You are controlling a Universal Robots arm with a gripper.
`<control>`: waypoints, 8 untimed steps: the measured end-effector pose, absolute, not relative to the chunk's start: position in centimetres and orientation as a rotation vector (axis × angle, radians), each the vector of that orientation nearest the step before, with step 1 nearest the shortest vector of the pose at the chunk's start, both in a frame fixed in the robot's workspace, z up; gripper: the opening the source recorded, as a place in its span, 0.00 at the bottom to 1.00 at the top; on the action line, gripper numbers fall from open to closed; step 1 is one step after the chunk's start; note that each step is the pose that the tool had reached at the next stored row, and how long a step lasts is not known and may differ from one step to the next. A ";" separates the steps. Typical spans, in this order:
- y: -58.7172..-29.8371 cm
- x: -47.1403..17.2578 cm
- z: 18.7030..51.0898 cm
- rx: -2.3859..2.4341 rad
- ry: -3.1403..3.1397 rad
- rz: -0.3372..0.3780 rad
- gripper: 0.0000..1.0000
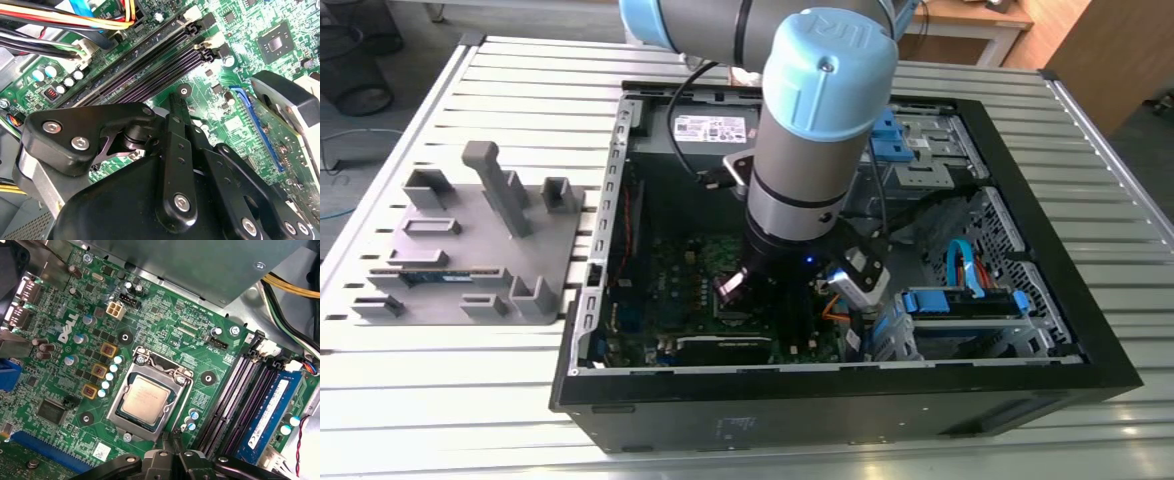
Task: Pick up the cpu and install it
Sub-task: 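Install the first cpu locking lever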
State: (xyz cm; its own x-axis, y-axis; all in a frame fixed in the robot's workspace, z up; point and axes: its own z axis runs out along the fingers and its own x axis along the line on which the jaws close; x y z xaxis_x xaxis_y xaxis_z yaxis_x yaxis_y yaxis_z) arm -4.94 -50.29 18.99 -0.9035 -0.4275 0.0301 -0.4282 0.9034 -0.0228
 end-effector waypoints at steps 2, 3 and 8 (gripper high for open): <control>-50.3 -4.9 19.0 0.684 -3.041 0.045 0.11; -50.3 -4.8 19.0 0.684 -3.041 0.045 0.11; -50.3 -4.8 19.0 0.684 -3.041 0.044 0.11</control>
State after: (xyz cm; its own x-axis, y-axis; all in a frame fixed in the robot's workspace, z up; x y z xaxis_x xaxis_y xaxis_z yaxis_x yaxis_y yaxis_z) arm -4.77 -50.29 18.99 -0.9035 -0.4276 0.0298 -0.4283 0.9034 -0.0223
